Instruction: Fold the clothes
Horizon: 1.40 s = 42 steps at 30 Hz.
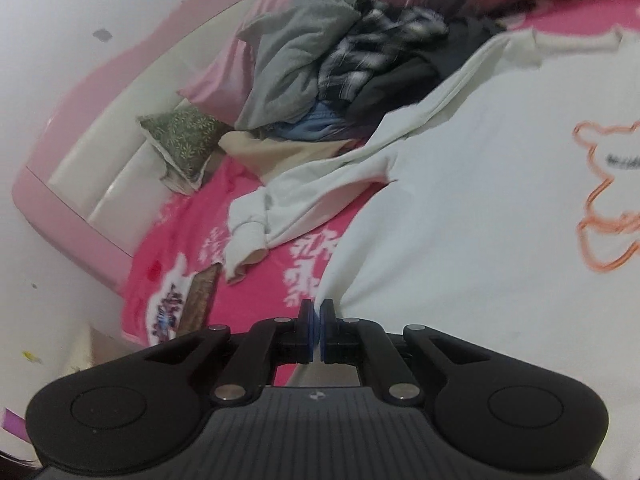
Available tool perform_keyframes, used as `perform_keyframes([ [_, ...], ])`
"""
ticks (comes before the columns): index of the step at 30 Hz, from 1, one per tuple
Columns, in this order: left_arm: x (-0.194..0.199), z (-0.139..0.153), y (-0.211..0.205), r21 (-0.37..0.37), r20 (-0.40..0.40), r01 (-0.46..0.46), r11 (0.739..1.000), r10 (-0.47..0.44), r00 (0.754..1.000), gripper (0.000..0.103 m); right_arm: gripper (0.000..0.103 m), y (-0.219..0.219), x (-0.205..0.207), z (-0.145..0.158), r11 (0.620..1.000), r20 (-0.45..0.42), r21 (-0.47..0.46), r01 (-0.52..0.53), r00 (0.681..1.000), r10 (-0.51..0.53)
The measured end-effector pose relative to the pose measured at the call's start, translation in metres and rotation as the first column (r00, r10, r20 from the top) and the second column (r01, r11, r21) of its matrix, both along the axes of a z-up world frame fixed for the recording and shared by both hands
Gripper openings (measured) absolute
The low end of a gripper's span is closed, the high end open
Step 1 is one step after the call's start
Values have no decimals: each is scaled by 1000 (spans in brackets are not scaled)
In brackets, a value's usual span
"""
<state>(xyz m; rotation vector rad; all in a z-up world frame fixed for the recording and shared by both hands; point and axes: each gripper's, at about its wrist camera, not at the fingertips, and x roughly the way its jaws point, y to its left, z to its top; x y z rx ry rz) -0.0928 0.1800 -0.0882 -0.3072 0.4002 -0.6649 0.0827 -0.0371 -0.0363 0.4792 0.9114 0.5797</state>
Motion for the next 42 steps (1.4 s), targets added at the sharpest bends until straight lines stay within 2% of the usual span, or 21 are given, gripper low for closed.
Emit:
perform_keyframes([
  [4,6,-18,9,10,-104,9,1000,-8,995,2,5,14,4,-19,993,-42,-114,-36,999,31],
  [7,8,-28,15,-8,-171,11,1000,-13,985,2,10,1,-10,-13,992,-21,-127,-10,1000,8],
  [10,9,-32,20,-22,-206,10,1000,-14,978,3,23,-16,-30,-1,989,23,-145,21,1000,-18],
  [12,12,-35,23,-39,-241,5,999,-14,970,4,35,-29,-49,12,980,78,-194,38,997,-23],
  [15,16,-39,28,-78,-288,1,997,-24,957,11,41,-45,-78,19,943,114,-325,75,993,-40],
  [16,17,-40,30,-95,-305,2,995,-31,952,17,41,-50,-84,18,931,112,-356,87,993,-50],
  [18,19,-43,34,-124,-335,-3,992,-39,941,21,43,-61,-96,11,915,91,-388,107,993,-78],
  [21,22,-47,40,-170,-375,-27,985,-39,926,21,43,-66,-102,-4,905,53,-405,131,991,-120],
  [24,25,-46,38,-179,-385,-43,983,-30,923,21,43,-59,-102,-20,897,34,-423,129,991,-126],
  [25,26,-46,38,-183,-388,-48,982,-27,921,21,37,-56,-103,-24,887,42,-444,128,992,-122],
  [27,29,-46,36,-189,-393,-59,980,-21,919,21,11,-55,-106,-22,877,63,-462,133,991,-117],
  [29,31,-45,35,-189,-391,-61,980,-18,920,21,4,-54,-109,-19,868,84,-477,139,990,-112],
  [31,32,-42,33,-187,-386,-58,981,-19,922,21,2,-53,-112,-16,858,105,-492,145,989,-107],
  [34,31,-39,30,-171,-375,-49,984,-19,927,21,2,-62,-120,-4,867,137,-464,181,982,-131],
  [42,35,-38,22,-126,-382,-37,991,-14,924,23,2,-82,-123,0,886,124,-392,247,969,-215],
])
